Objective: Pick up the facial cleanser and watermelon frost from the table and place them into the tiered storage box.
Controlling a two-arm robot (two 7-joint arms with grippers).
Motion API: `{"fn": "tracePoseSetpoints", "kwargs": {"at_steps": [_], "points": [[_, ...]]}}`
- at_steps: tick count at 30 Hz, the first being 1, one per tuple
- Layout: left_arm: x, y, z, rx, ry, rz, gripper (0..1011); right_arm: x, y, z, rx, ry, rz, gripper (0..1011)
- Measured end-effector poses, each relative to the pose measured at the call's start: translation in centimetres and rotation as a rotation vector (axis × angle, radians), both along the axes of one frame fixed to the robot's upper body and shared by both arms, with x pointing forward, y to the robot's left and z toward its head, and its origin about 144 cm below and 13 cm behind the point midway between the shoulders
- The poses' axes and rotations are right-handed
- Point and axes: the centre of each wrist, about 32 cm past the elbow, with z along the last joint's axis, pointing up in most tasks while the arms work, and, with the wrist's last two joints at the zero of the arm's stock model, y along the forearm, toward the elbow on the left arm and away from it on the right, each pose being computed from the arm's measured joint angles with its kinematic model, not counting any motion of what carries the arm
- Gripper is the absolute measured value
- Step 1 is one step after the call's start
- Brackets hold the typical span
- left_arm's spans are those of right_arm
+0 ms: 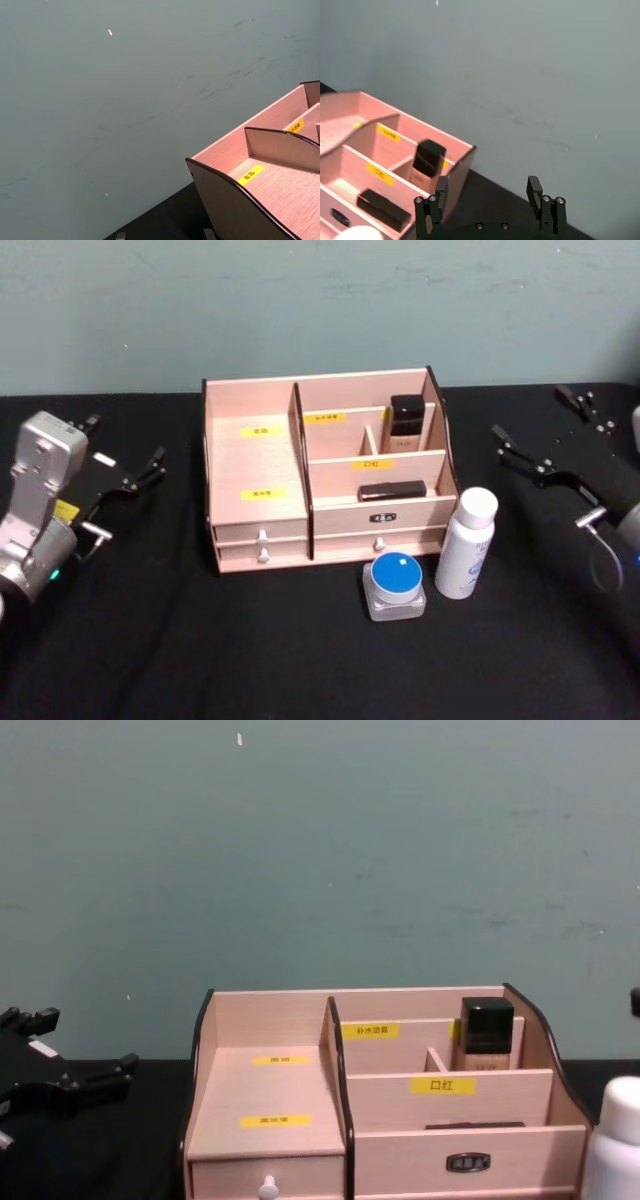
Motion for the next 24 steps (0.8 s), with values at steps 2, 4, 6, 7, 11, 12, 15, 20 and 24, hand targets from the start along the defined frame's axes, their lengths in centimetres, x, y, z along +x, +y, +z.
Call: {"fn": "tracePoseSetpoints", "kwargs": {"at_steps": [2, 4, 6, 7, 11, 12, 15, 20, 24], "points": [[0.0, 0.0, 0.0, 0.000, 0.000, 0.000, 1001, -0.6, -0.1, 0.7, 0.007, -0.013, 0.017, 1003], [0.0, 0.0, 0.0, 0.000, 0.000, 0.000, 1001, -1.4, -0.2, 1.3, 0.013, -0.025, 0.041, 1003], [0.0, 0.0, 0.0, 0.000, 0.000, 0.000, 1001, -2.0, -0.2, 1.7, 0.016, -0.030, 0.057, 1003], [0.0, 0.0, 0.0, 0.000, 0.000, 0.000, 1001, -2.5, -0.2, 2.0, 0.016, -0.030, 0.074, 1002], [0.0, 0.0, 0.0, 0.000, 0.000, 0.000, 1001, -4.0, -0.1, 2.5, 0.024, -0.015, 0.115, 1002], [0.0, 0.0, 0.0, 0.000, 0.000, 0.000, 1001, -4.3, -0.1, 2.6, 0.025, -0.009, 0.124, 1003], [0.0, 0.0, 0.0, 0.000, 0.000, 0.000, 1001, -5.5, 0.1, 2.9, 0.036, 0.020, 0.154, 1002], [0.0, 0.0, 0.0, 0.000, 0.000, 0.000, 1001, -7.3, 0.4, 3.1, 0.041, 0.104, 0.196, 1002], [0.0, 0.0, 0.0, 0.000, 0.000, 0.000, 1001, -8.0, 0.5, 2.8, 0.029, 0.169, 0.200, 1003]]}}
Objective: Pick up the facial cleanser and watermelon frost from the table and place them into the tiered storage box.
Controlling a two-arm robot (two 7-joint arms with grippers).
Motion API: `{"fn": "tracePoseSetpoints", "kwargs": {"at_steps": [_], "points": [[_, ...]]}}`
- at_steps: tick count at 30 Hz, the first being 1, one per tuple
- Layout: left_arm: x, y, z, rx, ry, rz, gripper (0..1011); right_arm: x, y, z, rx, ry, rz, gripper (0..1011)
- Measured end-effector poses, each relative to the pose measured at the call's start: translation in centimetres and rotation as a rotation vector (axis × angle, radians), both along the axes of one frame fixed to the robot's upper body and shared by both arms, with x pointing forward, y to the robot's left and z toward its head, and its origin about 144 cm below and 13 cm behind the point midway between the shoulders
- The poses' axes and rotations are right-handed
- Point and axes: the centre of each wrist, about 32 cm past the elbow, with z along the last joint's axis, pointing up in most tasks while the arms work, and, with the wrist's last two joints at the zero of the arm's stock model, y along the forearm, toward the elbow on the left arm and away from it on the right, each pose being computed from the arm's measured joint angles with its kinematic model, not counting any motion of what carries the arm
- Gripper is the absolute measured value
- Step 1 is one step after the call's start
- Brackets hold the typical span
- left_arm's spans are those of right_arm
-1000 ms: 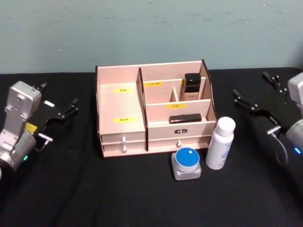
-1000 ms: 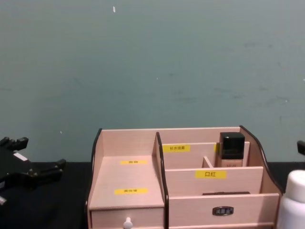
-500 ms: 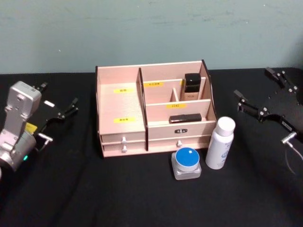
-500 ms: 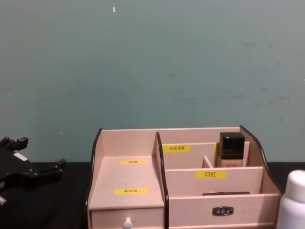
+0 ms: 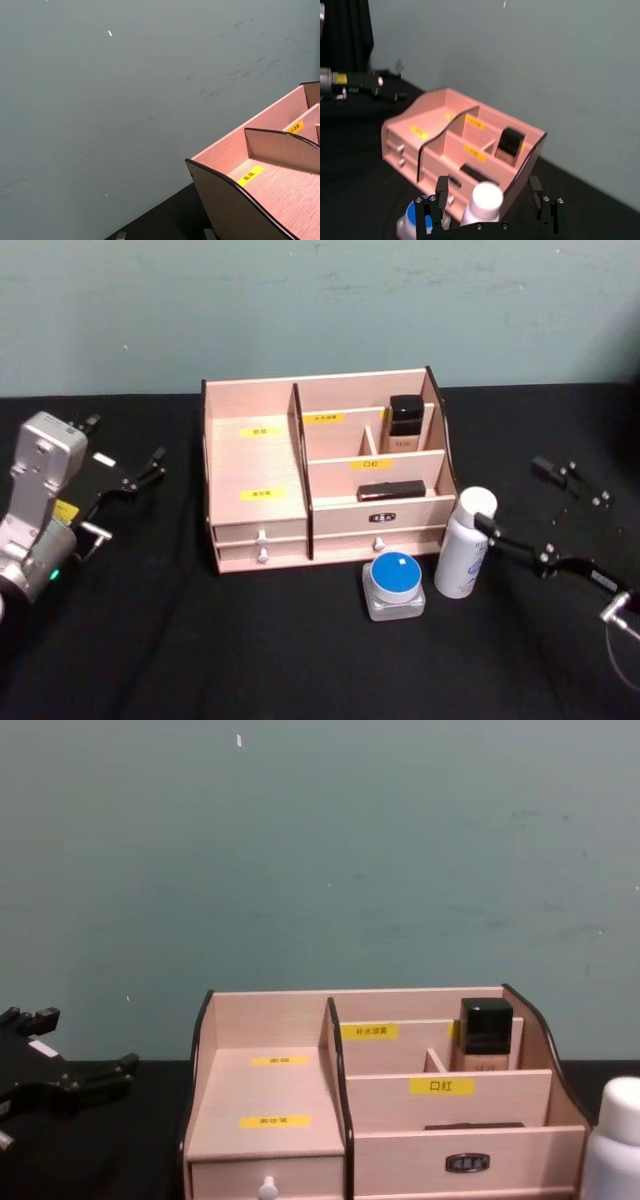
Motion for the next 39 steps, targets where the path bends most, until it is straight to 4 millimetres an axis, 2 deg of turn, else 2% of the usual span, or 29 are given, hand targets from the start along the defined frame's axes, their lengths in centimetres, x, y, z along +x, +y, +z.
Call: {"fn": "tracePoseSetpoints", "kwargs": {"at_steps": [7, 18, 39], "points": [[0.0, 0.0, 0.0, 0.000, 0.000, 0.000, 1001, -0.2, 0.2, -1.0, -0.026, 0.085, -0.017, 1003], [0.0, 0.0, 0.0, 0.000, 0.000, 0.000, 1001, 0.5, 0.5, -2.7, -0.040, 0.142, -0.033, 1002], [0.0, 0.0, 0.0, 0.000, 0.000, 0.000, 1001, 3.7, 1.9, -4.5, -0.046, 0.156, -0.040, 1002]]}}
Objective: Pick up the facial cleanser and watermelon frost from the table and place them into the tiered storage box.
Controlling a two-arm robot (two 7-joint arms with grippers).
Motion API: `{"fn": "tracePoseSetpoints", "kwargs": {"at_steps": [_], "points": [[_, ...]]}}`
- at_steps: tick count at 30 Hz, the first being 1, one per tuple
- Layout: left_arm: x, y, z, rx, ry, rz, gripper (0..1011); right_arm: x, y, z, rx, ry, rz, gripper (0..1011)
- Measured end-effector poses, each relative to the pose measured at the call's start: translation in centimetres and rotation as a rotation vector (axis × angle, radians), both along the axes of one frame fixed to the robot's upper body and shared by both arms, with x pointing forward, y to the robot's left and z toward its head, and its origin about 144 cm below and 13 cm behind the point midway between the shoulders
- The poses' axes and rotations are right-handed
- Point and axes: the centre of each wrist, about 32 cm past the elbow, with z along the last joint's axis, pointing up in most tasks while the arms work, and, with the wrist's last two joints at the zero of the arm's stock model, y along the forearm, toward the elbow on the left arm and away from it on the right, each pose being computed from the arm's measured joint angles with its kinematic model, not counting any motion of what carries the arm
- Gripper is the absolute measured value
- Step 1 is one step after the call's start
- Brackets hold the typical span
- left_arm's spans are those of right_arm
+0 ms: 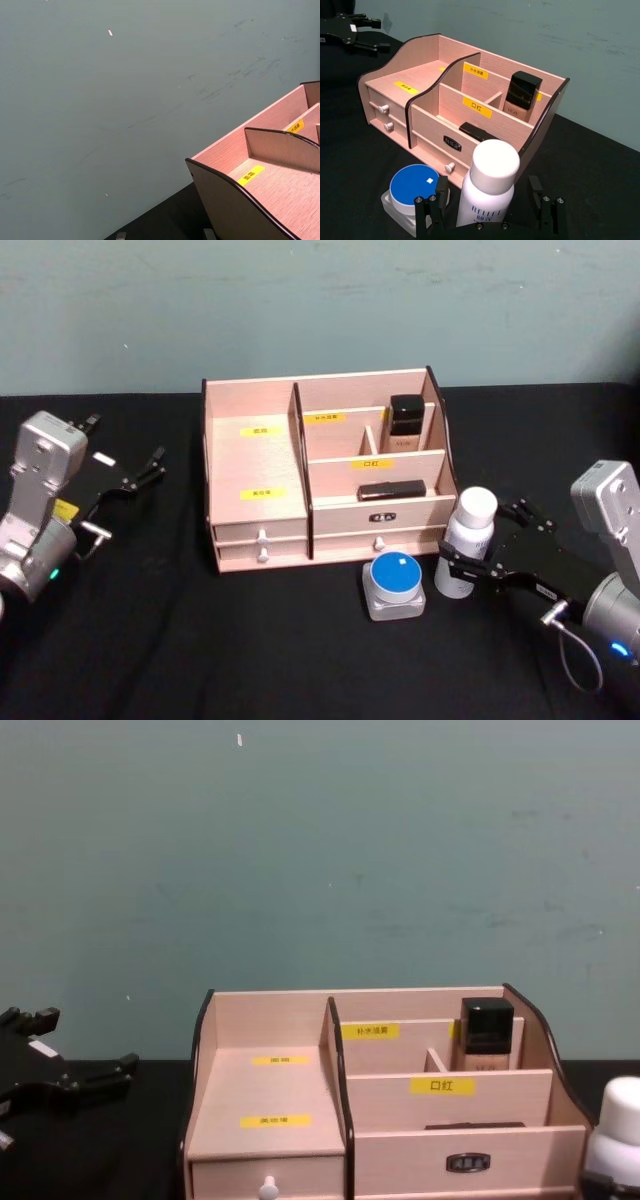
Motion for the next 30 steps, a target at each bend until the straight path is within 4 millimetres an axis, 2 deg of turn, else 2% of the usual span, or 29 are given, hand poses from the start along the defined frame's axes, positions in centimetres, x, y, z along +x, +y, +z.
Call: {"fn": "tracePoseSetpoints", "kwargs": {"at_steps": [13, 23, 30], "points": [[0.00, 0.00, 0.00, 0.000, 0.000, 0.000, 1001, 1.01, 0.69, -0.49, 0.014, -0.002, -0.001, 1002], [0.00, 0.00, 0.00, 0.000, 0.000, 0.000, 1001, 1.02, 0.67, -0.48, 0.013, -0.001, -0.002, 1002], [0.00, 0.00, 0.00, 0.000, 0.000, 0.000, 1001, 0.99, 0.65, -0.46, 0.013, -0.002, -0.001, 859]]}}
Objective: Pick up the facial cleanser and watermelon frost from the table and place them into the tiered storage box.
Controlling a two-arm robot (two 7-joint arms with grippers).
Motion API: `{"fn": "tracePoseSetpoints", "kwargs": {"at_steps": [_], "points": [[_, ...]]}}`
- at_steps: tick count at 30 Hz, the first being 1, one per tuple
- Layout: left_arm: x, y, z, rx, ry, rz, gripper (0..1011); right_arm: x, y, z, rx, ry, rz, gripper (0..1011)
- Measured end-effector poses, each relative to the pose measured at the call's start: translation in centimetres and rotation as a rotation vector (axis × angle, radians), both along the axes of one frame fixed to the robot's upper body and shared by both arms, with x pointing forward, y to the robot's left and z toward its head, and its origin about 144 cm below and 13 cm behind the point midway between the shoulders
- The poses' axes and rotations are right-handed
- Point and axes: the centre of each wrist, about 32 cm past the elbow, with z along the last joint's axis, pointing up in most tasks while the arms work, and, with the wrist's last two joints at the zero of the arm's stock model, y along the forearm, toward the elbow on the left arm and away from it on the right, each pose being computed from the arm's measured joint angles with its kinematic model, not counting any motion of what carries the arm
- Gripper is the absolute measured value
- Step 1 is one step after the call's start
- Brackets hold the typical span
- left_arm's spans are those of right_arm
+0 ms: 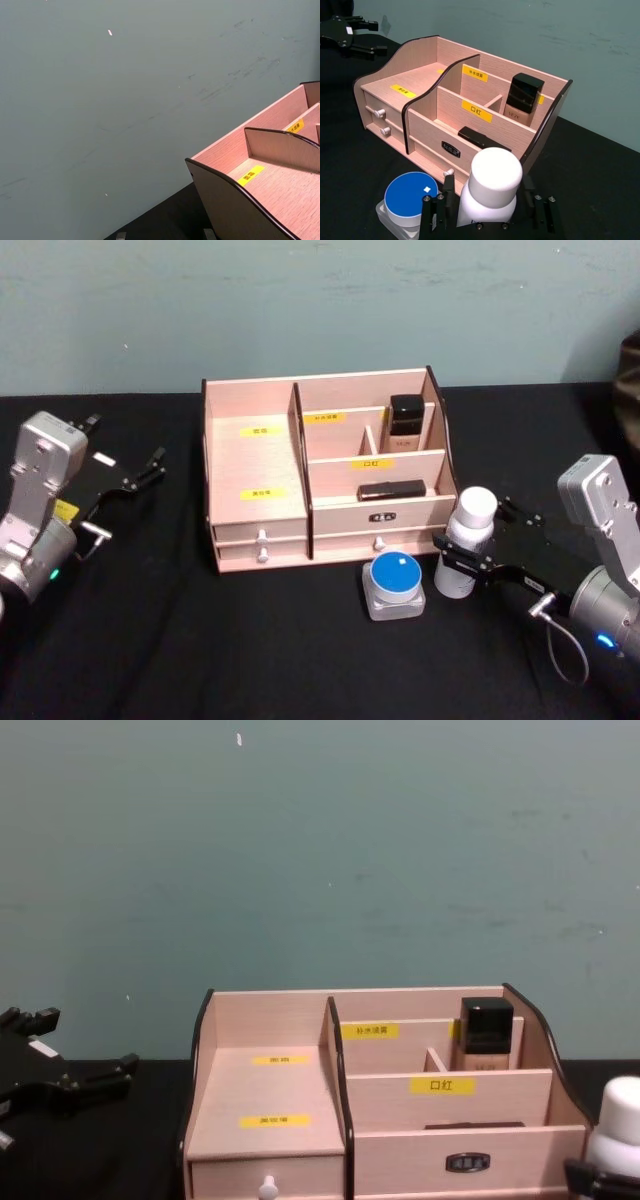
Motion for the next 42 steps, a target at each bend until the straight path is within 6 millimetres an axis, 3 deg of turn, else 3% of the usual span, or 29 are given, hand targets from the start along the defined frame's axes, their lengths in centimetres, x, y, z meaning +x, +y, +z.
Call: {"fn": "tracePoseSetpoints", "kwargs": {"at_steps": [9, 31, 42], "points": [[0.0, 0.0, 0.0, 0.000, 0.000, 0.000, 1001, 0.0, 0.0, 0.0, 0.001, 0.000, 0.000, 613], [0.0, 0.0, 0.0, 0.000, 0.000, 0.000, 1001, -0.2, -0.1, 0.6, 0.016, -0.021, 0.008, 613], [0.0, 0.0, 0.0, 0.000, 0.000, 0.000, 1001, -1.2, 0.5, 4.1, 0.016, -0.089, 0.094, 613]]}}
